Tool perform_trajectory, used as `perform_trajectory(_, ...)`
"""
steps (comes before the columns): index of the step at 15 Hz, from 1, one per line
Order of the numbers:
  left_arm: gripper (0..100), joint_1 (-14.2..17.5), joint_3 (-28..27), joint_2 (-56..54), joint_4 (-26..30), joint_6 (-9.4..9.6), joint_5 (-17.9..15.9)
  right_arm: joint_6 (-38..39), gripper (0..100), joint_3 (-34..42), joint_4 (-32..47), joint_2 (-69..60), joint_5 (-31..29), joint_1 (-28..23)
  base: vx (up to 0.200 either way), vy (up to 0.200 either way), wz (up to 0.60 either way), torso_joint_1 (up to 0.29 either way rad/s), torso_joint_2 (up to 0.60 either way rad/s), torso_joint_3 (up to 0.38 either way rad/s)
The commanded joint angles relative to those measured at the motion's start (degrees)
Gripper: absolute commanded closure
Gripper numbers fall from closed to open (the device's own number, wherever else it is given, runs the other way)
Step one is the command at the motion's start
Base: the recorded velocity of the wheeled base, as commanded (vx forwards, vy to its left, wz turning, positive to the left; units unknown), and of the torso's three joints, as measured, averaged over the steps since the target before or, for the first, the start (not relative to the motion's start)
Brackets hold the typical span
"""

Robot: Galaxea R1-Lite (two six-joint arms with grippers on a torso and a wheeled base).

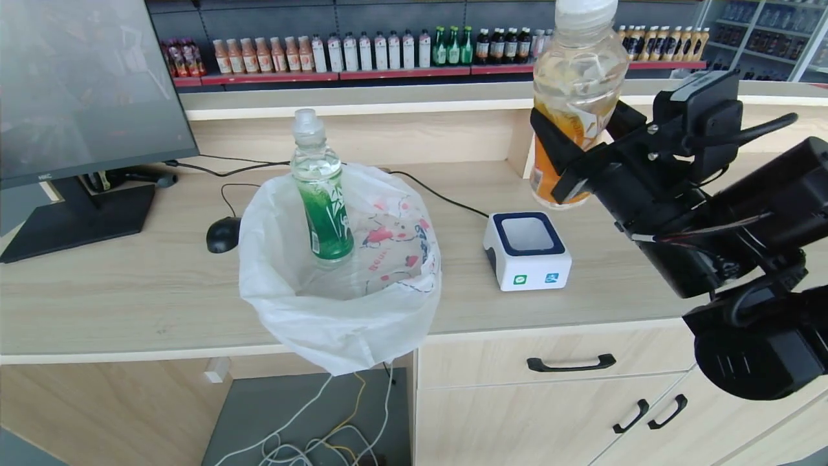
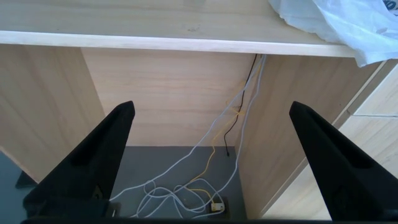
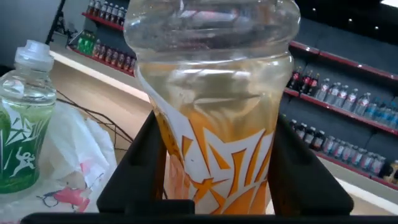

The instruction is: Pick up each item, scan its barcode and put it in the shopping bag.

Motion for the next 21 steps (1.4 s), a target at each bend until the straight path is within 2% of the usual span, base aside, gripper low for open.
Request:
perform_trajectory(1,0,0.0,0.0,0.0,0.0,0.02,0.0,-2.9,100,-0.7,0.0,2.2,3.6,-2.1,0.000,0.000,0.00,0.000,0.00,0.000)
perform_trajectory(2,0,0.0,0.0,0.0,0.0,0.02,0.0,-6.5,100,-1.3,0.0,2.6,8.5,-3.7,0.000,0.000,0.00,0.000,0.00,0.000)
perform_trajectory(6,0,0.0,0.0,0.0,0.1,0.02,0.0,-13.2,100,0.6,0.0,3.6,18.0,-4.9,0.000,0.000,0.00,0.000,0.00,0.000)
perform_trajectory(13,0,0.0,0.0,0.0,0.0,0.02,0.0,-21.0,100,2.1,0.0,8.1,27.4,-5.0,0.000,0.000,0.00,0.000,0.00,0.000)
perform_trajectory(17,0,0.0,0.0,0.0,0.0,0.02,0.0,-21.9,100,-1.3,0.0,11.3,31.9,-5.3,0.000,0.000,0.00,0.000,0.00,0.000)
perform_trajectory(21,0,0.0,0.0,0.0,0.0,0.02,0.0,-22.0,100,-1.9,0.0,12.0,34.0,-6.1,0.000,0.000,0.00,0.000,0.00,0.000)
